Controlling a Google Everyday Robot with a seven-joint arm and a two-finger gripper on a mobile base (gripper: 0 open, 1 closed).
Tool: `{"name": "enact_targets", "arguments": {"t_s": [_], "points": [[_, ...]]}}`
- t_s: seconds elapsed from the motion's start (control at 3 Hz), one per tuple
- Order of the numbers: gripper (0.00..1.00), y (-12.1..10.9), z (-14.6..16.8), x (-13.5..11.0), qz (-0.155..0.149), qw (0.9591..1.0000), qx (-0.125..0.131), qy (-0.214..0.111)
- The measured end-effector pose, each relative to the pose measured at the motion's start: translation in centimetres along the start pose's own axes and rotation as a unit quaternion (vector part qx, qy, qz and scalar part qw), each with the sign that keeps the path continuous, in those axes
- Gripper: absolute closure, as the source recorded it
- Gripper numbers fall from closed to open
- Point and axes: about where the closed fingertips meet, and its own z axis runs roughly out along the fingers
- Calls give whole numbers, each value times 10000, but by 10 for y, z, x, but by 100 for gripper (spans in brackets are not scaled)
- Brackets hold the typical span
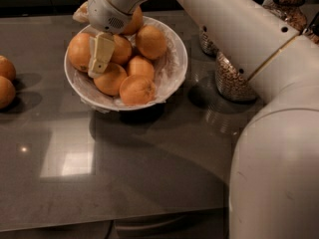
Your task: Pick orange from white bowl
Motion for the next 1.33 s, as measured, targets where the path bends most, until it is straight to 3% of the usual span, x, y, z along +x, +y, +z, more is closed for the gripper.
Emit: {"name": "enact_targets", "arguments": {"t_s": [0.33,0.67,1.33], "points": [[4,1,2,-2,5,10000,-42,-45],[18,2,11,3,104,9998,-136,-89],[20,4,17,13,249,9995,-179,-93]]}}
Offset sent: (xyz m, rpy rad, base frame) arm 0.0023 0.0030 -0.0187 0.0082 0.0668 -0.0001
